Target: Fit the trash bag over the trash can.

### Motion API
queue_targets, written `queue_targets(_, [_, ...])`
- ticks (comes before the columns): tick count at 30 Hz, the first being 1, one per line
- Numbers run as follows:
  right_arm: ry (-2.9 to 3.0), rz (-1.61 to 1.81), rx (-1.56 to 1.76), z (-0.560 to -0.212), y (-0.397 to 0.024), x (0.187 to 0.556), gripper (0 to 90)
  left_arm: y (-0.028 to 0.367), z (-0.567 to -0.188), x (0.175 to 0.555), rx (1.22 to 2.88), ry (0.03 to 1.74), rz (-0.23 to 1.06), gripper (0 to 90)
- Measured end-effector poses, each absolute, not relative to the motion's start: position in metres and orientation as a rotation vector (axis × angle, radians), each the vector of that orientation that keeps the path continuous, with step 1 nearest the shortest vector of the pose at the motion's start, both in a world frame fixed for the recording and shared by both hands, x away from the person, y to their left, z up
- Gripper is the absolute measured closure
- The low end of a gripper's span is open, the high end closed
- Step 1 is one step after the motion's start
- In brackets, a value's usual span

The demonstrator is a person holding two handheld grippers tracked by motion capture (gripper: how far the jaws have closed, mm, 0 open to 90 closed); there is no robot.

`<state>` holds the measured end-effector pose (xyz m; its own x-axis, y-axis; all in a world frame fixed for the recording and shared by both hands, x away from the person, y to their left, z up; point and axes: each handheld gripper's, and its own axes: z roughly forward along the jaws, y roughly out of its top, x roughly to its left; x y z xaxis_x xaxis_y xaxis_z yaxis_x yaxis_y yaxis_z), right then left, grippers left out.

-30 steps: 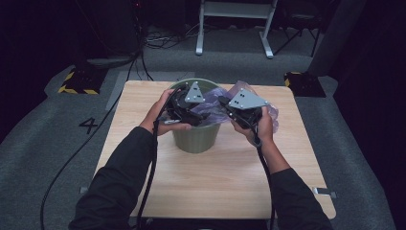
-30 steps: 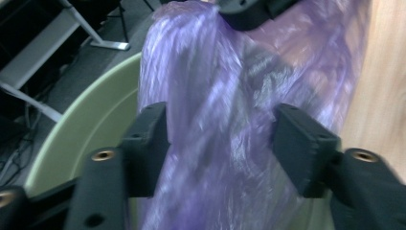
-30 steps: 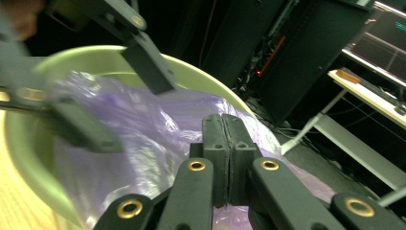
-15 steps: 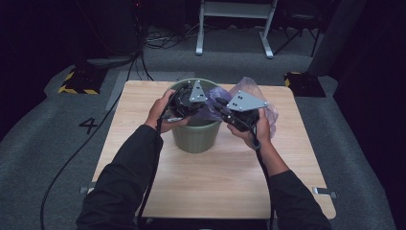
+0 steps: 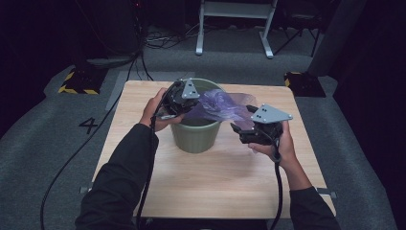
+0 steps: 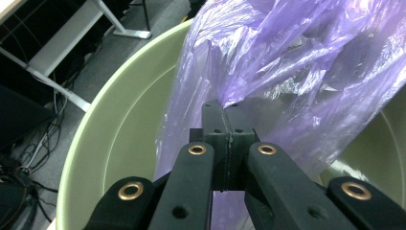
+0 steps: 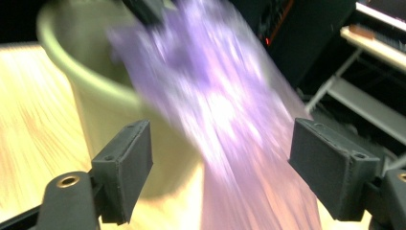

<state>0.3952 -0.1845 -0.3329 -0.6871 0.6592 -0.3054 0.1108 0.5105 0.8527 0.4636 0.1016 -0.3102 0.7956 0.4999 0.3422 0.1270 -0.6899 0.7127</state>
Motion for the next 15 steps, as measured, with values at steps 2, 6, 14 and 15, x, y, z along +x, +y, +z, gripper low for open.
queue_targets(2, [2.139, 1.113, 0.66, -0.344, -0.194, 0.398, 23.0, 0.103, -0.311, 0.465, 2.275, 0.467, 0.688, 89.8])
queue_targets(6, [2.118, 1.094, 0.764, -0.361, -0.209, 0.408, 25.6, 0.104, -0.313, 0.469, 2.257, 0.48, 0.662, 89.8])
queue_targets(14, [2.104, 1.142, 0.833, -0.38, -0.217, 0.429, 29.2, 0.109, -0.313, 0.47, 2.236, 0.481, 0.641, 89.8])
queue_targets(15, [2.096, 1.147, 0.824, -0.38, -0.216, 0.43, 39.0, 0.11, -0.313, 0.471, 2.24, 0.479, 0.644, 89.7])
